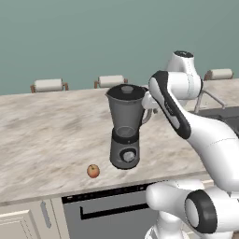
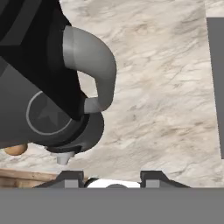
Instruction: Open the blender lid, put the peach in the blender, close the lid, and start the blender.
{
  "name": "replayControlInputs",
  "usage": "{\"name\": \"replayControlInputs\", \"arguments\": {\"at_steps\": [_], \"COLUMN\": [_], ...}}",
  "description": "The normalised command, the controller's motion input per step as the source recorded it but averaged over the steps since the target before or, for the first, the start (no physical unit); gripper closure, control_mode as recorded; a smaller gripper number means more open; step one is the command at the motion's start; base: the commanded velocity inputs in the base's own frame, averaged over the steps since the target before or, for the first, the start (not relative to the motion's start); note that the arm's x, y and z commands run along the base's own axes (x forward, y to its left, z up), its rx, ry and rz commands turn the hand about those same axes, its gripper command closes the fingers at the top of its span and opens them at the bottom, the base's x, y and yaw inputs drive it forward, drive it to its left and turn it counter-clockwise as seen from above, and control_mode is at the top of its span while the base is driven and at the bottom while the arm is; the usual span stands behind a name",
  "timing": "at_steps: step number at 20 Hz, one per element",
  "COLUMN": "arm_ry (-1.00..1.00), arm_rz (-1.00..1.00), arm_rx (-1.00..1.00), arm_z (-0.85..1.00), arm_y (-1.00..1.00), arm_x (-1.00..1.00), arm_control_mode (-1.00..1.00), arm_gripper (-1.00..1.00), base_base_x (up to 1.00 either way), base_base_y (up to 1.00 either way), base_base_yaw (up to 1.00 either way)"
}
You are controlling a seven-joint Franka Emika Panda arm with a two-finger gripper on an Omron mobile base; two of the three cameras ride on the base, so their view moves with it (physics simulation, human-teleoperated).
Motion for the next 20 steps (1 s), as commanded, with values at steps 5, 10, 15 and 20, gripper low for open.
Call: {"name": "replayControlInputs", "arguments": {"at_steps": [5, 10, 15, 20], "arm_ry": [-0.13, -0.27, -0.32, -0.08], "arm_rz": [0.00, -0.11, -0.13, -0.05], "arm_rx": [0.00, 0.00, 0.00, -0.04], "arm_z": [0.01, 0.63, 0.99, 0.83], "arm_y": [0.00, 0.12, 0.50, 0.39], "arm_x": [-0.26, -0.39, -0.09, 0.02], "arm_control_mode": [-1.00, -1.00, -1.00, -1.00], "arm_gripper": [-1.00, -1.00, -1.00, -1.00], "base_base_x": [0.00, 0.00, 0.00, 0.00], "base_base_y": [0.00, 0.00, 0.00, 0.00], "base_base_yaw": [0.00, 0.00, 0.00, 0.00]}}
